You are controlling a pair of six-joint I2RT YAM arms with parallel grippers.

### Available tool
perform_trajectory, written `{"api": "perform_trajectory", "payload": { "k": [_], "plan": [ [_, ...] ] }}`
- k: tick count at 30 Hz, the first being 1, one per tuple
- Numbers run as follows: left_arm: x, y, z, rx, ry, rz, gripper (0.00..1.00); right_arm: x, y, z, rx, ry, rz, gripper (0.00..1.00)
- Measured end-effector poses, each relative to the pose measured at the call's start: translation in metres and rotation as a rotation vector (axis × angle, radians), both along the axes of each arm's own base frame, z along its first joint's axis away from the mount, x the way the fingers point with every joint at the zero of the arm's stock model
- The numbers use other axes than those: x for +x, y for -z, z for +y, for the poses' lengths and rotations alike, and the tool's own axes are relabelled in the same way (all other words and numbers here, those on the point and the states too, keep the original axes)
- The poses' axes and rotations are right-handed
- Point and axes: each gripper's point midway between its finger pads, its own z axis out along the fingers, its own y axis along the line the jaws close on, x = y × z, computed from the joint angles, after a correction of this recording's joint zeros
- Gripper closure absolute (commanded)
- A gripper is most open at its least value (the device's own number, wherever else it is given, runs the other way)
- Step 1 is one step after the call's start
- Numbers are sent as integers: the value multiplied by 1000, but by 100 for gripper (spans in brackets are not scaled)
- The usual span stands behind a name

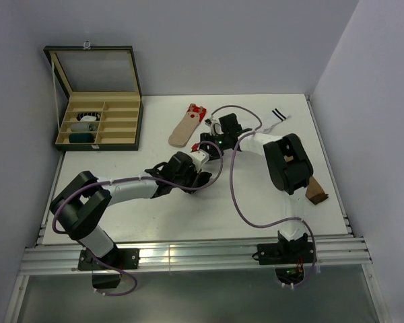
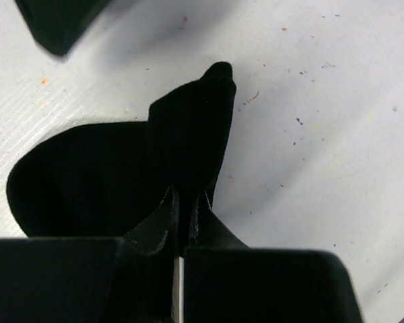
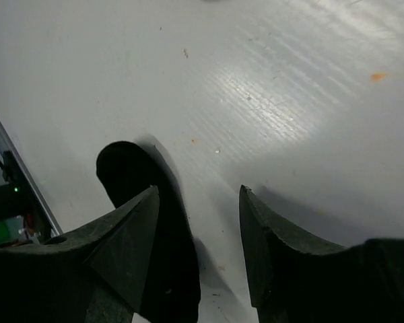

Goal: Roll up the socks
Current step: Roll the sock at the center of the board.

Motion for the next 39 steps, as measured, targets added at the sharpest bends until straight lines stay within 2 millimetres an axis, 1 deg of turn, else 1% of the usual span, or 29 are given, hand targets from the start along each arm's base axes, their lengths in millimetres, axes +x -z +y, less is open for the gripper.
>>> {"api": "perform_trajectory", "payload": {
  "k": [1,4,7,11,13,16,19,22,23,24,25,26,29,30,31,32,33,35,36,37,39],
  "plan": [
    [-1,0,-1,3,10,-6,99,-5,6,4,-1,-33,15,41],
    [-3,0,-3,5,25,-13,99,-17,12,16,3,-108,27,40],
    [-3,0,-4,11,37,-22,99,-26,12,27,17,-176,27,40],
    [-3,0,-4,14,44,-27,99,-33,15,41,49,-256,31,39],
    [-3,0,-4,14,47,-28,99,-35,14,43,60,-283,30,38],
    [-3,0,-4,13,50,-31,99,-42,14,43,63,-318,36,38],
    [-3,0,-4,12,51,-32,99,-44,15,43,63,-339,41,38],
    [-4,0,-5,11,54,-31,99,-46,15,43,60,-356,40,41],
    [-4,0,-5,11,56,-32,99,-47,16,43,56,-362,37,43],
    [-4,0,-5,11,56,-32,99,-48,17,43,53,-369,34,49],
    [-4,0,-5,11,57,-33,99,-49,19,43,45,-373,33,52],
    [-4,0,-5,11,57,-33,99,-51,21,43,42,-378,37,58],
    [-4,0,-5,9,59,-32,99,-53,25,43,31,-388,45,67],
    [-4,0,-5,9,59,-32,99,-53,27,42,26,-389,48,74],
    [-4,0,-5,9,59,-31,99,-52,28,42,25,-391,48,77],
    [-4,0,-5,9,60,-31,99,-52,30,42,20,-390,48,85],
    [-4,0,-5,8,61,-30,99,-53,31,42,17,-390,49,88],
    [-5,0,-6,7,64,-29,99,-53,32,41,16,-389,55,94],
    [-5,0,-6,6,65,-28,99,-53,32,41,15,-387,55,98],
    [-5,0,-6,6,64,-28,99,-53,32,41,14,-385,55,100],
    [-5,0,-6,6,65,-28,99,-53,33,41,13,-377,61,100]
  ]
}}
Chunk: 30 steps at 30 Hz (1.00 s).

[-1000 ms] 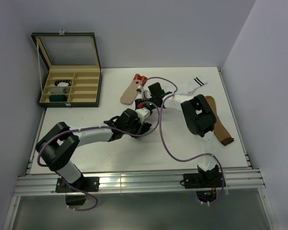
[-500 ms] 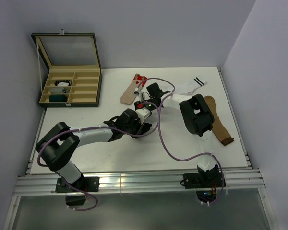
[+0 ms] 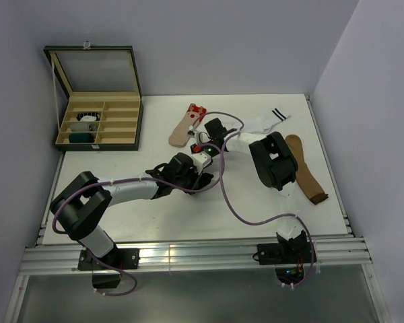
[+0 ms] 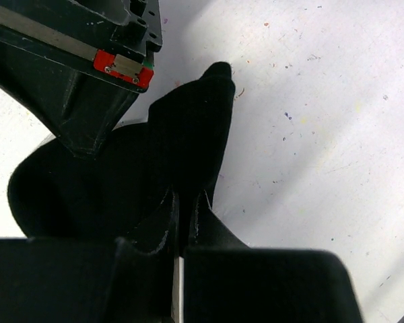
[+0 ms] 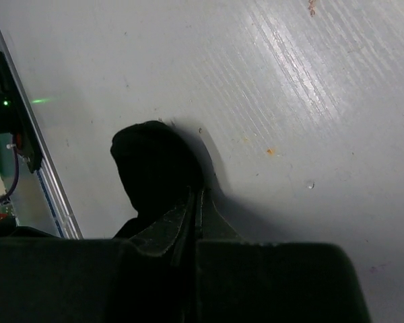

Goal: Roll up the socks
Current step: Roll the sock at the center of the board.

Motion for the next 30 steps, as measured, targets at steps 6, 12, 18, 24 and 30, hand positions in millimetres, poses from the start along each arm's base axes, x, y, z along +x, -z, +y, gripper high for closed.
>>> {"api": "perform_trajectory", "payload": {
  "k": [6,12,18,24,30],
  "plan": [
    [0,0,0,-2,-1,2,99,3,0,-2,-1,56,33,100],
    [-1,0,-1,-10,-10,15,99,10,0,-11,-27,124,30,100],
    [-3,0,-2,-19,-24,32,99,13,0,-19,-31,177,44,100],
    [-3,-1,-2,-21,-33,40,99,18,0,-26,-30,221,64,100],
    [-3,-4,-5,-20,-29,29,99,19,0,-28,-32,237,73,100]
  ]
}}
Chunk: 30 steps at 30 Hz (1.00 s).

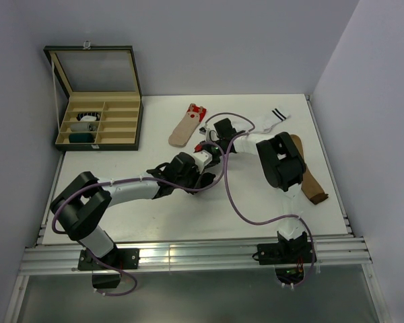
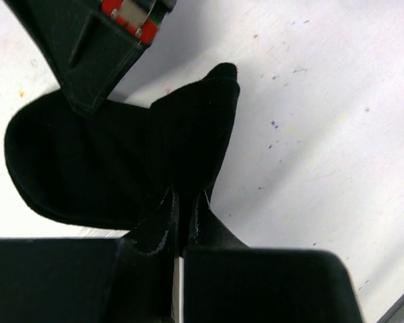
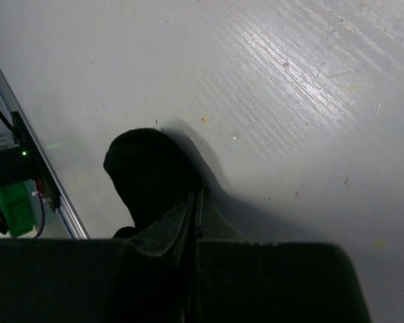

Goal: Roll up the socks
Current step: Roll the sock at the center of the board.

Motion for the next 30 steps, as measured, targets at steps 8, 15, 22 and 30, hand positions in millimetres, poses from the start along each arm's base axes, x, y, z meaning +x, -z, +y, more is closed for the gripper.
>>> {"api": "perform_trajectory", "payload": {
  "k": [8,15,22,30],
  "plan": [
    [1,-8,-7,0,3,-26,99,2,0,-2,-14,13,-9,100],
    [0,-6,-5,12,-12,-21,99,4,0,-3,-21,25,-10,100],
    [1,5,-6,31,-24,24,99,7,0,-9,-26,53,-2,100],
    [15,6,-9,-25,-48,106,99,16,0,-15,-31,91,-4,100]
  ]
}}
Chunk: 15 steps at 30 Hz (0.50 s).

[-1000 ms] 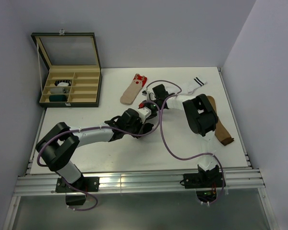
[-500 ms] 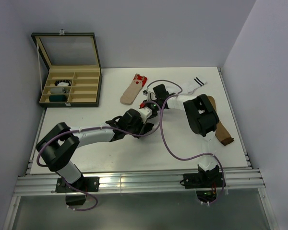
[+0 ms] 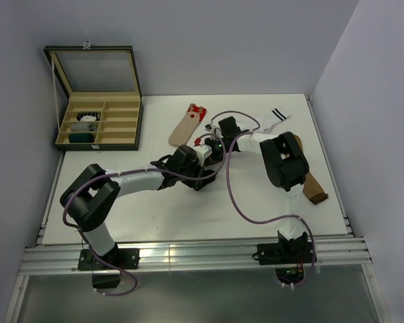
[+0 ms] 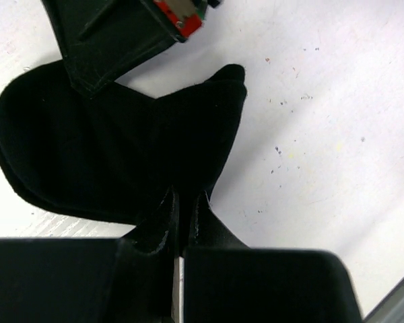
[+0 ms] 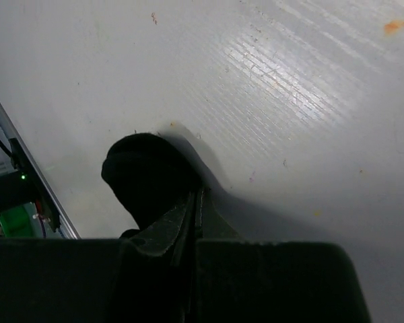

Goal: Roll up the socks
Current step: Roll the sock at the center of the board.

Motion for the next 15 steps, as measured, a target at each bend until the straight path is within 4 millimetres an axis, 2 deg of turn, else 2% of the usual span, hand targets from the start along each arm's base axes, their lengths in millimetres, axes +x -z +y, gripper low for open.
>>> {"api": "perform_trajectory", "payload": {
  "k": [3,9,12,15],
  "plan": [
    [4,0,0,-26,-10,34,99,2,0,-1,-2,13,0,94],
    [12,1,3,-79,-41,102,99,14,-10,-9,-18,82,-45,50],
    [15,2,5,-108,-50,138,99,28,-20,-25,-54,160,-90,39],
    [18,3,7,-141,-56,183,99,42,-35,-46,-79,263,-130,38]
  ]
}}
